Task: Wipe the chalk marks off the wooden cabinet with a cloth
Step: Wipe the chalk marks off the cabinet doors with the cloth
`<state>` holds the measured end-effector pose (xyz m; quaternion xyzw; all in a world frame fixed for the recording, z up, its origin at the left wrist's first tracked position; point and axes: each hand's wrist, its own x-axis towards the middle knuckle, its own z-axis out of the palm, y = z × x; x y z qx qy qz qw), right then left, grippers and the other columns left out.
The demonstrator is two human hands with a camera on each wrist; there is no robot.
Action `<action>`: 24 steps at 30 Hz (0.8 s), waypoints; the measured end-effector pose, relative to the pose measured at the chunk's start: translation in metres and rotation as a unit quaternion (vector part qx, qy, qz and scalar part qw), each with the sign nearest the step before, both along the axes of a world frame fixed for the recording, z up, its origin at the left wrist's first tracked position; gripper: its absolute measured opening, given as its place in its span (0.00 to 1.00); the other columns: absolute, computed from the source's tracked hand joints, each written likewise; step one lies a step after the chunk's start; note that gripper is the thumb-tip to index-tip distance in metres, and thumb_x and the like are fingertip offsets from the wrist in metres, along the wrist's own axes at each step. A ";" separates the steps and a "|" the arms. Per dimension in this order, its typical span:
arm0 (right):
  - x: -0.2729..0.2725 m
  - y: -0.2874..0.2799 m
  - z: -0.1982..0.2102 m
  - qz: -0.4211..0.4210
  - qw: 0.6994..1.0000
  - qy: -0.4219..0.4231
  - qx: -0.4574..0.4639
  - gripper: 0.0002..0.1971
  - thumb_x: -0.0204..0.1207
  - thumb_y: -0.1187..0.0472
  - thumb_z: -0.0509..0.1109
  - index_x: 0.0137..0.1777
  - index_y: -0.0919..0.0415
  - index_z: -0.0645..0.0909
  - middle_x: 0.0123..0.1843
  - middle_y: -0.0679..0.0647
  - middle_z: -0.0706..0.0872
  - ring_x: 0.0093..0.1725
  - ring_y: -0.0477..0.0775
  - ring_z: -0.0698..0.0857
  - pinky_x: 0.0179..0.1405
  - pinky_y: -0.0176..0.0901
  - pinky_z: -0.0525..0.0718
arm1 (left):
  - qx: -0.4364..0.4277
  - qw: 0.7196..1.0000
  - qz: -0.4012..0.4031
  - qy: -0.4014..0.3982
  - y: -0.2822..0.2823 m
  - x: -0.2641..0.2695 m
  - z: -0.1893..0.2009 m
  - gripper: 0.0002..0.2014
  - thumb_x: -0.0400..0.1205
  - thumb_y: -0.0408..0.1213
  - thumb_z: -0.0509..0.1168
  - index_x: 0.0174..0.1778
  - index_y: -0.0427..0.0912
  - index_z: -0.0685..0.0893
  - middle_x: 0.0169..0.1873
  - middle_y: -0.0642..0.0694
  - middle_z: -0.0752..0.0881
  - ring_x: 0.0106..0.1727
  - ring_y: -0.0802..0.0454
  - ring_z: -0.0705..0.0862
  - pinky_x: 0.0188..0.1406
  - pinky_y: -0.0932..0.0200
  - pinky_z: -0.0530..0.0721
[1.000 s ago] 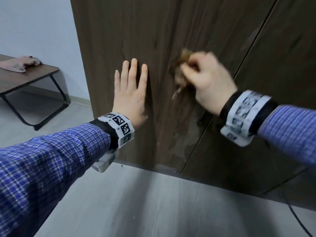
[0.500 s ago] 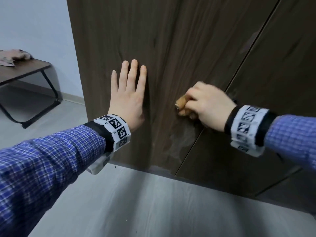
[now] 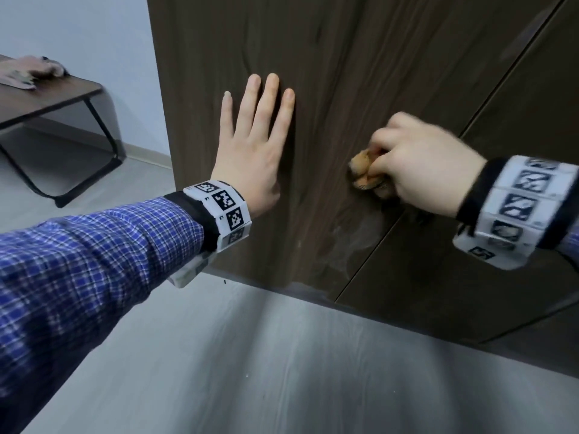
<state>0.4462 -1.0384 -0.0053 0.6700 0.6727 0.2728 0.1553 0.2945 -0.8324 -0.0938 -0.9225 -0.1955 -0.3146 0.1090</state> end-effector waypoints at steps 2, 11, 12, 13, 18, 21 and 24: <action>-0.005 0.009 -0.040 0.007 0.999 -0.013 -0.052 0.05 0.68 0.65 0.74 0.32 0.64 0.87 0.41 0.60 0.80 0.45 0.66 0.77 0.32 0.52 0.80 | 0.000 1.000 -0.002 -0.004 0.001 0.000 -0.001 0.62 0.65 0.42 0.78 0.89 0.37 0.46 0.88 0.31 0.46 0.89 0.30 0.44 0.85 0.25 0.46; -0.005 -0.010 -0.239 -0.031 0.985 0.014 -0.170 0.17 0.77 0.68 0.54 0.53 0.67 0.86 0.52 0.61 0.82 0.46 0.63 0.80 0.33 0.51 0.80 | -0.003 1.000 -0.014 -0.003 -0.014 0.006 -0.023 0.57 0.67 0.40 0.74 0.88 0.34 0.48 0.88 0.29 0.47 0.88 0.28 0.45 0.86 0.28 0.45; -0.007 -0.008 -0.238 -0.035 0.983 0.015 -0.179 0.19 0.77 0.68 0.53 0.54 0.66 0.86 0.52 0.61 0.82 0.47 0.62 0.79 0.33 0.51 0.80 | -0.003 1.000 -0.013 -0.001 -0.015 0.006 -0.024 0.57 0.67 0.40 0.74 0.88 0.34 0.47 0.88 0.29 0.47 0.88 0.28 0.45 0.86 0.28 0.45; -0.010 -0.006 -0.226 -0.024 0.986 0.020 -0.163 0.19 0.77 0.67 0.53 0.51 0.65 0.87 0.49 0.60 0.82 0.44 0.62 0.79 0.31 0.50 0.78 | -0.003 1.000 -0.014 -0.001 -0.015 0.006 -0.025 0.57 0.67 0.40 0.73 0.88 0.34 0.48 0.88 0.29 0.47 0.88 0.28 0.45 0.86 0.28 0.45; 0.001 0.000 -0.137 0.062 0.996 -0.009 -0.066 0.19 0.79 0.70 0.50 0.56 0.71 0.82 0.49 0.66 0.80 0.43 0.66 0.78 0.33 0.55 0.79 | -0.003 1.000 -0.024 -0.012 -0.018 0.009 -0.028 0.53 0.70 0.41 0.69 0.88 0.32 0.49 0.87 0.27 0.48 0.87 0.25 0.46 0.86 0.27 0.46; 0.006 -0.001 -0.149 0.067 0.994 -0.041 -0.075 0.13 0.81 0.71 0.57 0.59 0.71 0.82 0.52 0.66 0.80 0.45 0.66 0.77 0.34 0.56 0.79 | 0.001 1.000 -0.025 -0.015 -0.016 0.010 -0.031 0.52 0.70 0.39 0.68 0.88 0.31 0.49 0.87 0.27 0.49 0.87 0.25 0.47 0.86 0.27 0.46; 0.003 0.006 -0.202 0.062 0.993 -0.025 -0.102 0.14 0.80 0.70 0.57 0.57 0.69 0.83 0.52 0.63 0.81 0.44 0.63 0.77 0.34 0.52 0.78 | 0.018 0.999 -0.038 -0.006 -0.005 0.004 -0.035 0.50 0.70 0.37 0.65 0.89 0.34 0.49 0.87 0.29 0.49 0.88 0.27 0.47 0.85 0.27 0.46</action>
